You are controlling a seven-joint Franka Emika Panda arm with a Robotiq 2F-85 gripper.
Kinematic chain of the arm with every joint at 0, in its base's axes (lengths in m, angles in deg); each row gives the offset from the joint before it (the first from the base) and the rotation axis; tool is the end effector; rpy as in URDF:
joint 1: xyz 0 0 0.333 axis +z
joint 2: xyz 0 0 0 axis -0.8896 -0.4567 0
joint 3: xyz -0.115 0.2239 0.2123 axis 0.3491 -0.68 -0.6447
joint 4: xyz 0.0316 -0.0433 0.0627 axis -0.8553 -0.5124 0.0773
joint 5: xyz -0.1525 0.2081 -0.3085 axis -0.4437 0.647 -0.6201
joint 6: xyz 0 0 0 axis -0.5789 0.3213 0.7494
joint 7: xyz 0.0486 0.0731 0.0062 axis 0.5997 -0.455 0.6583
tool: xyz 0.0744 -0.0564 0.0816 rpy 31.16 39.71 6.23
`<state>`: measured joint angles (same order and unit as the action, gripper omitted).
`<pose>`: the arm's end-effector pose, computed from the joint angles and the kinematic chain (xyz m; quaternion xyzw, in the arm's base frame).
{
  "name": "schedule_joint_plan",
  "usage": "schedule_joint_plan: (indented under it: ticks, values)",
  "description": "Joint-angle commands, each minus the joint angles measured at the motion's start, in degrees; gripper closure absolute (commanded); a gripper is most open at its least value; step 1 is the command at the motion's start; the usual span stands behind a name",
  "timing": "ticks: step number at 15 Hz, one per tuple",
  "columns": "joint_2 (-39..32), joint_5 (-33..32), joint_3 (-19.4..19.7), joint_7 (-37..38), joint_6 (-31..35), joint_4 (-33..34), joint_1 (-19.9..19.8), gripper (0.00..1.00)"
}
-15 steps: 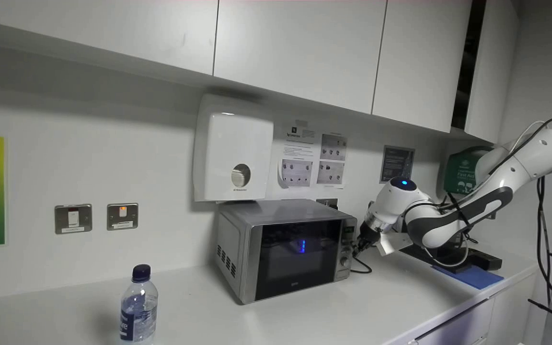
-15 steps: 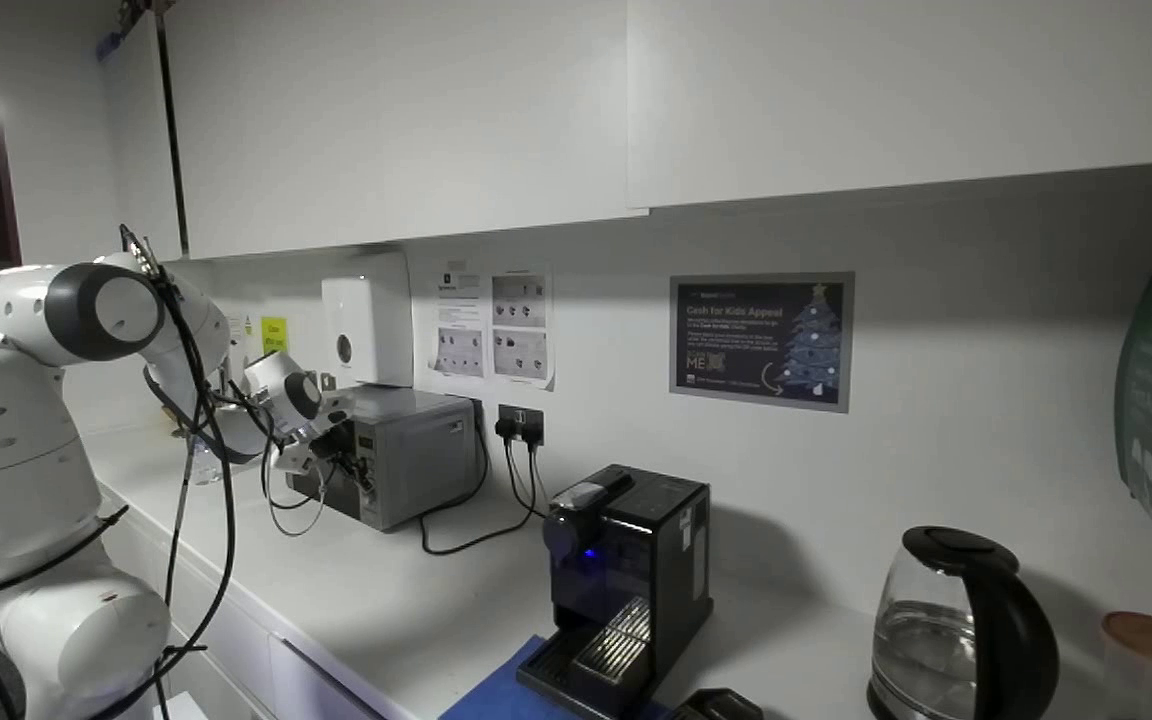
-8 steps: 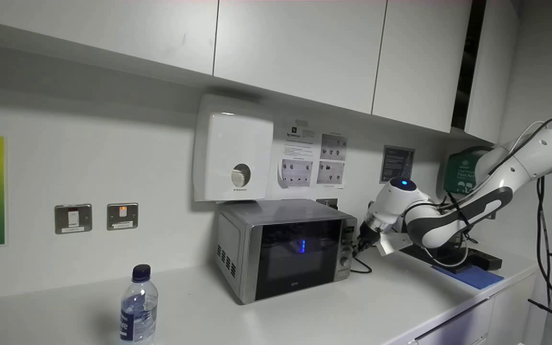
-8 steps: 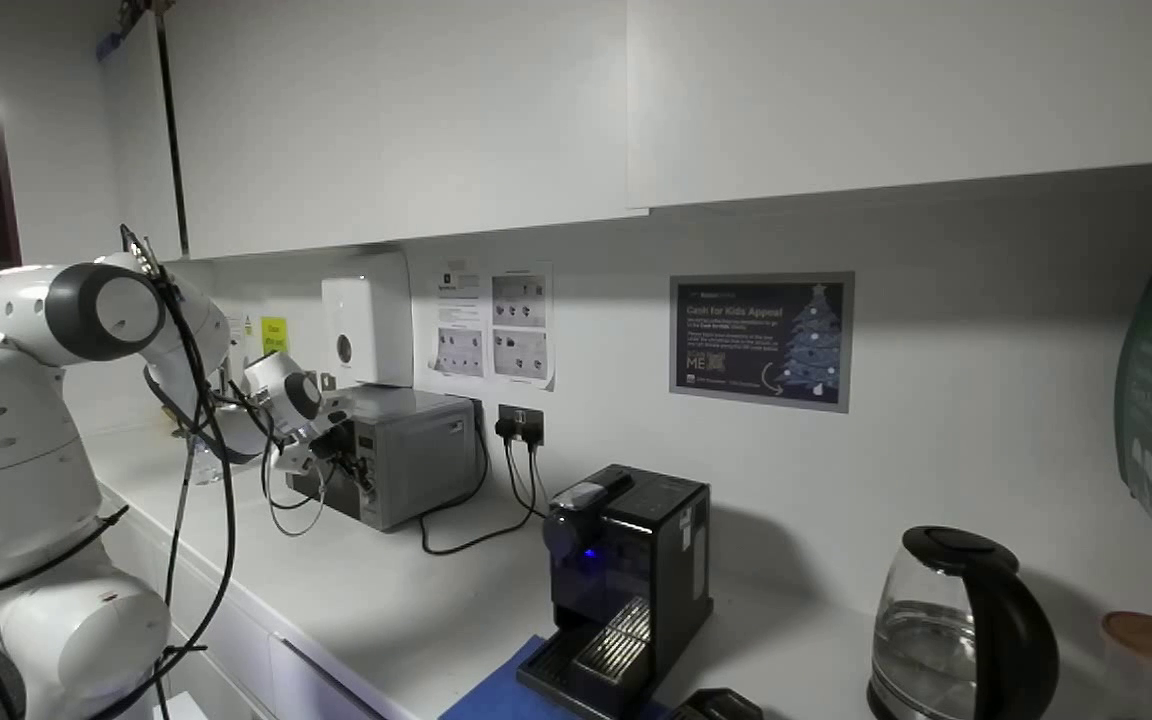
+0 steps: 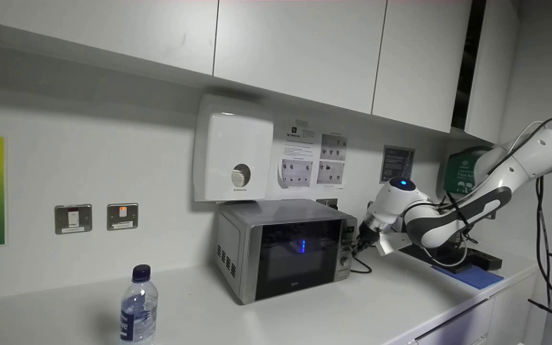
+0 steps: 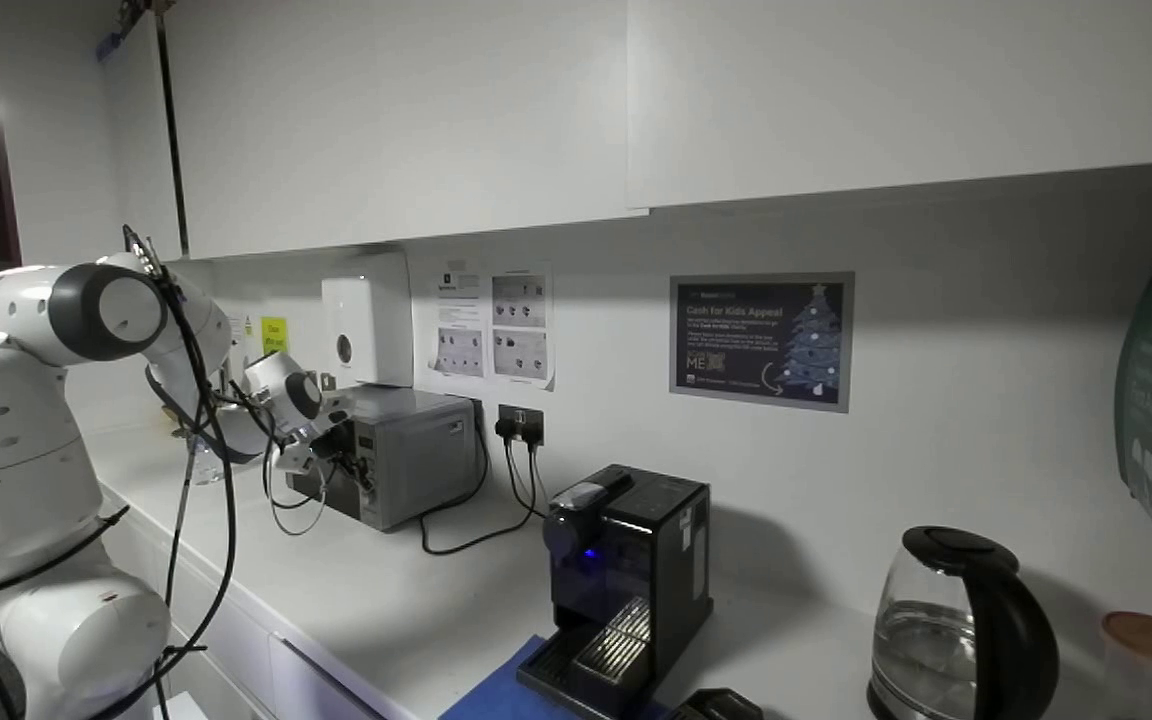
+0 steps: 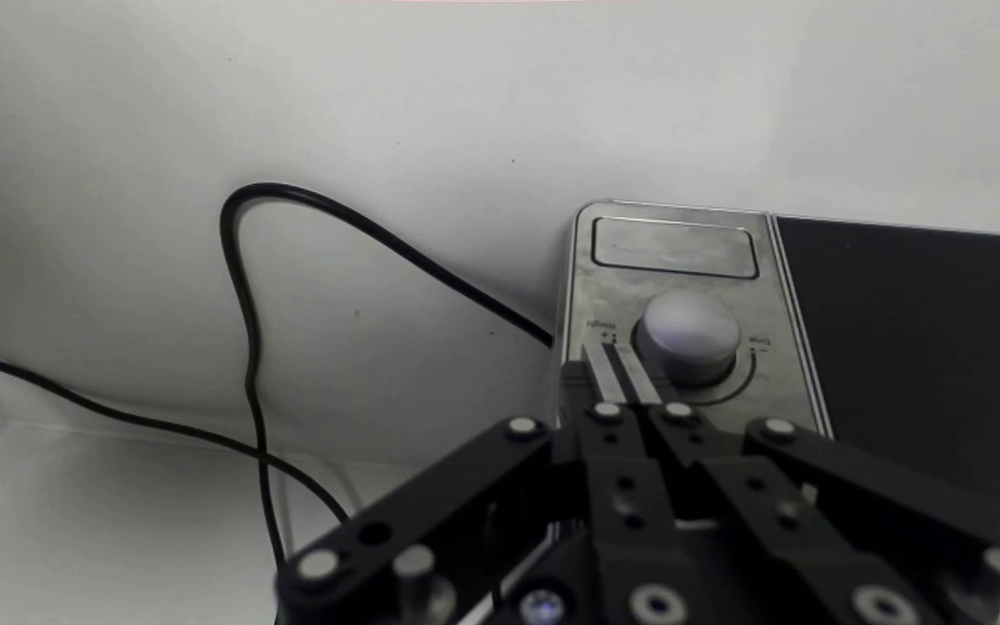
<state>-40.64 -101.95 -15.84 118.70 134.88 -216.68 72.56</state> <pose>0.4334 0.2742 0.3963 0.9615 0.0315 0.2677 0.0542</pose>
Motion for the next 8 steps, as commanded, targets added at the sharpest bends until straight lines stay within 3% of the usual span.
schedule_joint_plan:
  ticks: [1,8]
  values:
    - [-1.4,-2.3,-0.1,0.1,0.3,1.8,-0.6,1.00]
    - [-3.0,-4.1,0.1,0.0,0.1,3.6,-0.8,1.00]
